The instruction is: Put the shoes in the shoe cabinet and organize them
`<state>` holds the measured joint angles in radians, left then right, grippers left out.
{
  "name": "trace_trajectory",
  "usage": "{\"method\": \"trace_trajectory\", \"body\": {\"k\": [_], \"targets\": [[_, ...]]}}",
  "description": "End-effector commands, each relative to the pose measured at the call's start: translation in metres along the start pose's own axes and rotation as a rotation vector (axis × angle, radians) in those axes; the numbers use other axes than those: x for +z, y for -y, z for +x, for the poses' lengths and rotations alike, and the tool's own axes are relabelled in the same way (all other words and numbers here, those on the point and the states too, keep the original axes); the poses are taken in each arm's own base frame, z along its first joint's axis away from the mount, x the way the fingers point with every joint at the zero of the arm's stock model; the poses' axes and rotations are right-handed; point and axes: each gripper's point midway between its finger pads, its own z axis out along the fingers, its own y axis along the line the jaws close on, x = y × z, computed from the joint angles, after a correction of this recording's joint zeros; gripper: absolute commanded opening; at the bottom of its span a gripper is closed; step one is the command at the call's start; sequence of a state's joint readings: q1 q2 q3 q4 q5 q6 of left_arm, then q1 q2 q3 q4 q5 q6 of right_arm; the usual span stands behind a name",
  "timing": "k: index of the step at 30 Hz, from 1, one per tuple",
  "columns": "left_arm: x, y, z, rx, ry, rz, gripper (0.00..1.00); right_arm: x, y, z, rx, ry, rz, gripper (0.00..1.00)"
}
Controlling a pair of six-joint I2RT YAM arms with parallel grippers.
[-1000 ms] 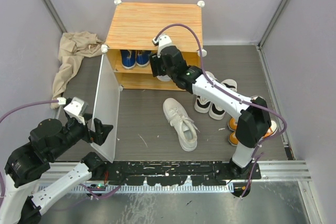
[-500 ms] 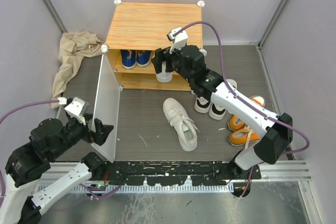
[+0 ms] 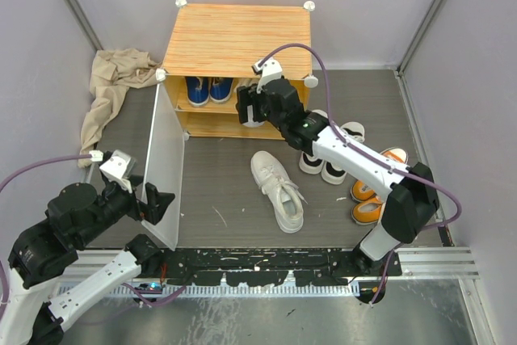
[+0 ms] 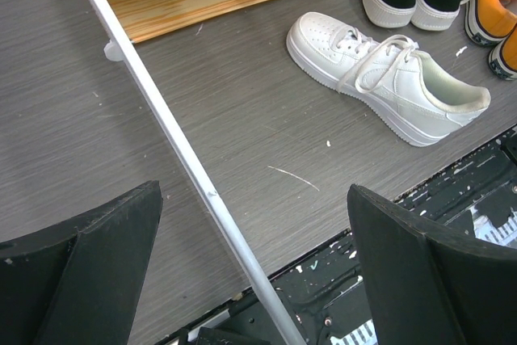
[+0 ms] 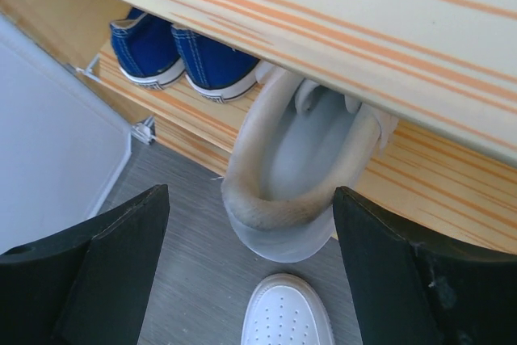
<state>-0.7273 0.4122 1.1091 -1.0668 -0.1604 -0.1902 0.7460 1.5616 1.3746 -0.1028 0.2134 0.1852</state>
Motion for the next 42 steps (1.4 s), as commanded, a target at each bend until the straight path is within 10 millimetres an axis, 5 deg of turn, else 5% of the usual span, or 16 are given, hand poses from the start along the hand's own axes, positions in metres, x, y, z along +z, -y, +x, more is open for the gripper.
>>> {"method": "trace_trajectory", "body": {"k": [1,10,12,16,20,29,42], "targets": [[-0.001,0.000,-0.007,0.003,0.042,0.003,0.98,0.007,0.008,-0.014,0.044,0.069,0.068,0.87],[-0.005,-0.003,-0.005,0.010,0.040,-0.005,0.98,0.028,0.021,0.010,0.042,0.030,0.152,0.74],[-0.006,-0.004,-0.004,0.008,0.044,-0.008,0.98,0.031,0.022,0.015,0.044,0.024,0.161,0.60],[-0.007,-0.005,-0.004,0.008,0.045,-0.011,0.98,0.031,0.024,0.008,0.059,0.070,0.170,0.15],[-0.010,-0.005,-0.004,0.008,0.046,-0.013,0.98,0.019,0.023,-0.018,0.077,0.179,0.193,0.02],[-0.012,-0.006,-0.006,0.009,0.049,-0.018,0.98,0.006,0.033,-0.064,0.162,0.375,0.272,0.01],[-0.014,-0.008,-0.001,0.012,0.039,-0.025,0.98,0.034,0.034,-0.073,0.158,0.421,0.326,0.01]]}}
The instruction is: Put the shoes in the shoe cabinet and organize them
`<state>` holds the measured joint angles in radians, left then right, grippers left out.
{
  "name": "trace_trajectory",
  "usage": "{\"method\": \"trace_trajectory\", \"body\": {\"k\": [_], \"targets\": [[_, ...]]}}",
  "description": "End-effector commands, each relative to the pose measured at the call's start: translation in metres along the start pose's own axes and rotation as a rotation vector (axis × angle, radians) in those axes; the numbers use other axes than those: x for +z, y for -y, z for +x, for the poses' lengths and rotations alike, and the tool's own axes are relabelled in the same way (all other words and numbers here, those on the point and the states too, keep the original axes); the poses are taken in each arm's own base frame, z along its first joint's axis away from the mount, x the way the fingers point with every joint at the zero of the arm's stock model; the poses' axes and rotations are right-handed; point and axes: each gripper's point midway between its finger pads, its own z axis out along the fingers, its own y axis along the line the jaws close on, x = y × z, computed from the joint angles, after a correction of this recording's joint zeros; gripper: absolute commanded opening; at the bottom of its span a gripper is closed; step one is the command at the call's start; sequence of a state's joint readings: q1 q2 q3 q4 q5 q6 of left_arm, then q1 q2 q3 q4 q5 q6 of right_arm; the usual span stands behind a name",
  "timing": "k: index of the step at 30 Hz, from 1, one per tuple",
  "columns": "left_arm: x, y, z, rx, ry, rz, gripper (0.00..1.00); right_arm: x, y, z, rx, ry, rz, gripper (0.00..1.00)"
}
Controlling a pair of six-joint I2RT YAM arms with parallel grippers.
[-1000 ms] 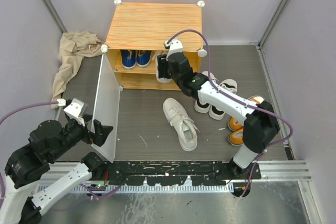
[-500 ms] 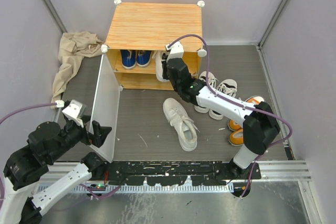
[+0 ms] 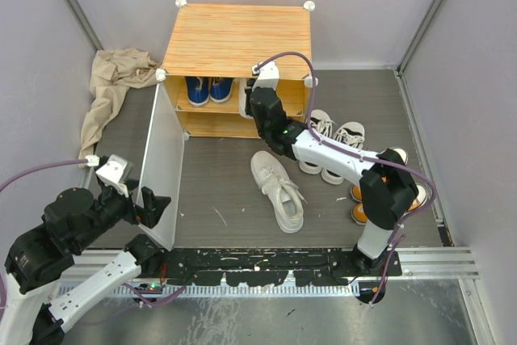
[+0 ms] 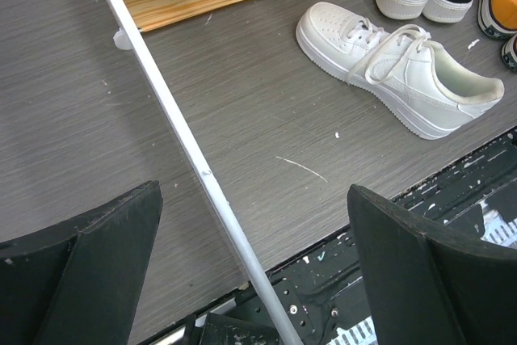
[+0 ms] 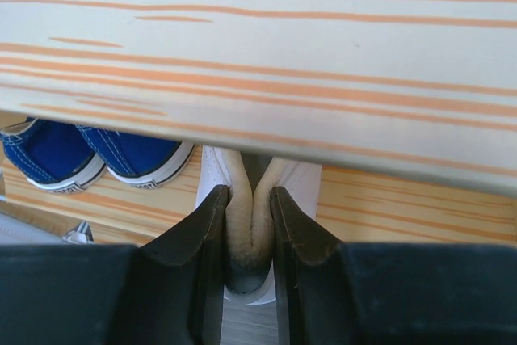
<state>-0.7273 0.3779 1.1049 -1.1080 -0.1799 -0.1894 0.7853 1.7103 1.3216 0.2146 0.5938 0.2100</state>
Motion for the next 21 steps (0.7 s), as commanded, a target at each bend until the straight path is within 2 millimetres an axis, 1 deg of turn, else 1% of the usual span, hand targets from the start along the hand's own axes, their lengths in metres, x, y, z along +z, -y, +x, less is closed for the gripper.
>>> {"method": "trace_trajectory", "body": {"k": [1,2,5,12,18,19,20,21], "targets": [[-0.005,-0.002,-0.010,0.008,0.045,-0.006,0.98,0.008,-0.007,-0.078,0.122,0.217,0.024,0.01],[-0.005,-0.002,-0.009,0.009,0.043,-0.006,0.98,0.011,-0.008,-0.080,0.118,0.222,0.028,0.01],[-0.005,-0.002,-0.009,0.010,0.040,-0.002,0.98,0.018,-0.009,-0.079,0.099,0.222,0.048,0.01],[-0.006,-0.003,-0.007,0.004,0.043,-0.005,0.98,0.030,-0.004,-0.074,0.053,0.225,0.089,0.01],[-0.006,-0.003,-0.006,0.005,0.042,-0.006,0.98,0.038,0.000,-0.072,0.034,0.224,0.096,0.02],[-0.006,-0.003,-0.006,0.004,0.041,-0.006,0.98,0.040,0.000,-0.068,0.030,0.215,0.099,0.05],[-0.005,-0.003,-0.006,0.004,0.040,-0.007,0.98,0.040,0.000,-0.066,0.030,0.208,0.103,0.11],[-0.005,-0.003,-0.007,0.005,0.040,-0.006,0.98,0.041,0.001,-0.062,0.030,0.197,0.104,0.18]]}}
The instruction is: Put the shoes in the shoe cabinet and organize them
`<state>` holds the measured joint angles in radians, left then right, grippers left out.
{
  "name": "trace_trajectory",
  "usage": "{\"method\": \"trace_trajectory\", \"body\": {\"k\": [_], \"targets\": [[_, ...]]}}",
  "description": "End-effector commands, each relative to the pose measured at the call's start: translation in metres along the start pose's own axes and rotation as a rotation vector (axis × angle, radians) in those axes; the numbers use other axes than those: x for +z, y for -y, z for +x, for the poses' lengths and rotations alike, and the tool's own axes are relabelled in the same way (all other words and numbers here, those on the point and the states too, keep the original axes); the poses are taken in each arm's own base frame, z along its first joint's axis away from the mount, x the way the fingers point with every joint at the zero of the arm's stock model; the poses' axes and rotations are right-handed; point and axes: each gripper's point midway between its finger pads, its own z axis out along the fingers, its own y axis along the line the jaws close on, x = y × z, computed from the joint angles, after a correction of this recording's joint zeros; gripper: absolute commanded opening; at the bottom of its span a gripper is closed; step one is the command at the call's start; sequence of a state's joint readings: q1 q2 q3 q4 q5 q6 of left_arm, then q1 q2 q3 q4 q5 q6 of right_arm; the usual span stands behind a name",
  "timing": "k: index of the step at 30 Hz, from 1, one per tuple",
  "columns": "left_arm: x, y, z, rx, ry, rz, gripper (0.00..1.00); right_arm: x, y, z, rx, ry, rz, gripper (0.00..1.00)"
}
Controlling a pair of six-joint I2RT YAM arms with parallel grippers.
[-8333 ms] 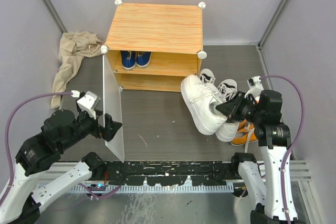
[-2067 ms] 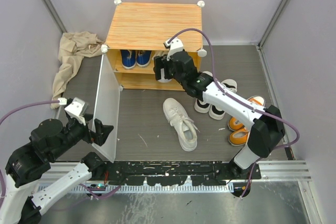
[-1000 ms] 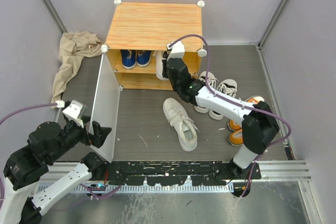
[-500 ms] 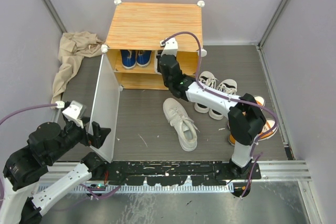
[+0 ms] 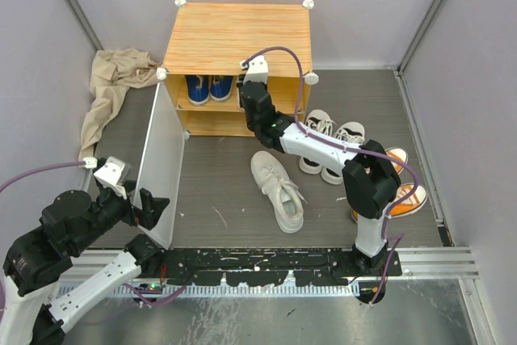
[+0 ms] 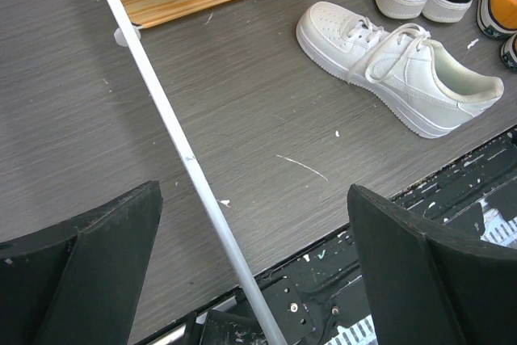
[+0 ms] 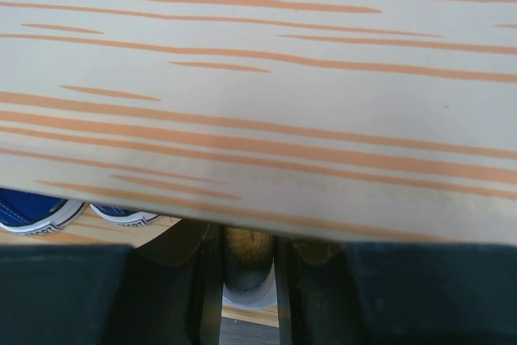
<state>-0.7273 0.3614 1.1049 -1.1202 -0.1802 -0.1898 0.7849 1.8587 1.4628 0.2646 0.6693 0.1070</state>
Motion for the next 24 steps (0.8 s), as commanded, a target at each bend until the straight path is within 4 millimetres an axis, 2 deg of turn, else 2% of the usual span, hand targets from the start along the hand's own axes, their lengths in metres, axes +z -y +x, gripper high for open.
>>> {"method": "trace_trajectory", "body": {"k": [1,2,4,9,14,16,19,24], "targets": [[-0.001,-0.001,-0.009,0.006,0.035,-0.007,0.98,0.010,0.011,-0.054,0.114,0.135,0.044,0.28],[-0.001,-0.002,-0.009,0.005,0.035,-0.008,0.98,0.008,0.012,-0.050,0.124,0.126,0.042,0.39],[-0.001,-0.001,-0.009,0.004,0.035,-0.006,0.98,0.002,0.010,-0.046,0.139,0.111,0.015,0.49],[-0.001,-0.001,-0.009,0.003,0.032,-0.006,0.98,-0.026,0.004,-0.039,0.157,0.050,-0.080,0.62],[0.001,0.000,-0.011,0.002,0.036,-0.003,0.98,-0.073,-0.002,-0.022,0.107,-0.035,-0.168,0.74],[0.002,0.002,-0.013,-0.001,0.039,0.005,0.98,-0.095,0.003,-0.001,0.073,-0.094,-0.194,0.79],[0.004,0.004,-0.015,-0.002,0.040,0.013,0.98,-0.132,0.019,0.025,0.090,-0.203,-0.229,0.79],[0.007,0.006,-0.017,0.004,0.048,0.018,0.98,-0.202,0.054,0.095,0.026,-0.443,-0.208,0.80]]}}
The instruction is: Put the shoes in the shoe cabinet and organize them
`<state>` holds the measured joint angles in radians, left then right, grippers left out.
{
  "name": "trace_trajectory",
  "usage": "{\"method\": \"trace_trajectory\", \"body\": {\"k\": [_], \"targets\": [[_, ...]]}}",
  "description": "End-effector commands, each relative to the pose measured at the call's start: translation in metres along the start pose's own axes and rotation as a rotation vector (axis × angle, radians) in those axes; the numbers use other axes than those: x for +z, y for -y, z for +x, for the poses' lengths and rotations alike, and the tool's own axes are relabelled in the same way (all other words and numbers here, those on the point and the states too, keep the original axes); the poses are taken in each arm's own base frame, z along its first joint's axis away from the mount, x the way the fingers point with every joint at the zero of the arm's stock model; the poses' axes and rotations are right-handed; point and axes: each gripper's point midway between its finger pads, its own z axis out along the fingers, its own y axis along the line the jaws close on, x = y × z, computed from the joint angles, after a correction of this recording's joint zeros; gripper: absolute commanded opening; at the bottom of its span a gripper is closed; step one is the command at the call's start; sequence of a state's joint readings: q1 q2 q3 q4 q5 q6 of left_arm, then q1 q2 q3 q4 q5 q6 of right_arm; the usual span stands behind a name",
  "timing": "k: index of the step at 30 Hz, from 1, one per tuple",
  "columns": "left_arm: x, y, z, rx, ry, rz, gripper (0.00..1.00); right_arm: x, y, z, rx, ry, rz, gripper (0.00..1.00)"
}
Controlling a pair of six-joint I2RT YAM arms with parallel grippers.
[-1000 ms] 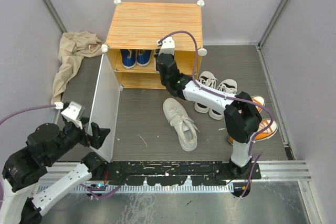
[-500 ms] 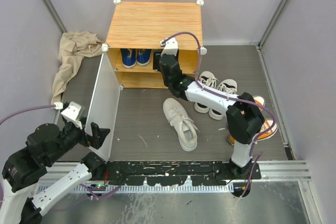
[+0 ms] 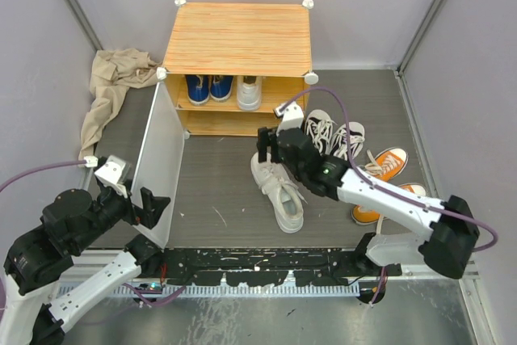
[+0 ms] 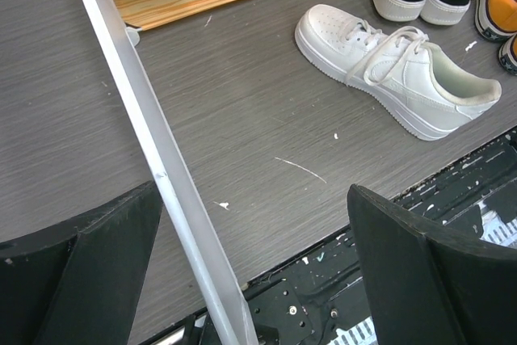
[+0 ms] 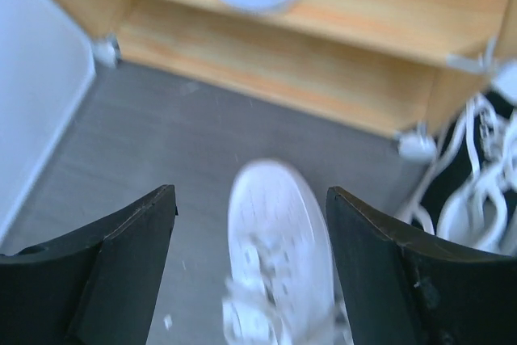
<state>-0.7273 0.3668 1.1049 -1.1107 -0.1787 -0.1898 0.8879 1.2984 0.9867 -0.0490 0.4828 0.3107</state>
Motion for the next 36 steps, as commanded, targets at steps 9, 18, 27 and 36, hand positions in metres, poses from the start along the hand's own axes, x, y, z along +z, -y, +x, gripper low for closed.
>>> {"method": "trace_trajectory", "body": {"k": [9,18,27,36], "targets": [[0.015,0.013,-0.017,0.003,0.038,0.048,0.98,-0.125,0.031,0.128,0.012,-0.390,0.061,0.79],[0.022,0.012,-0.011,0.004,0.015,0.036,0.98,-0.149,0.024,0.141,0.029,-0.448,0.028,0.75],[0.022,0.012,-0.009,0.000,0.012,0.037,0.98,-0.159,0.019,0.167,0.050,-0.508,-0.035,0.71],[0.027,0.015,-0.009,-0.004,0.000,0.048,0.98,-0.145,0.025,0.184,0.022,-0.472,-0.002,0.70]]}}
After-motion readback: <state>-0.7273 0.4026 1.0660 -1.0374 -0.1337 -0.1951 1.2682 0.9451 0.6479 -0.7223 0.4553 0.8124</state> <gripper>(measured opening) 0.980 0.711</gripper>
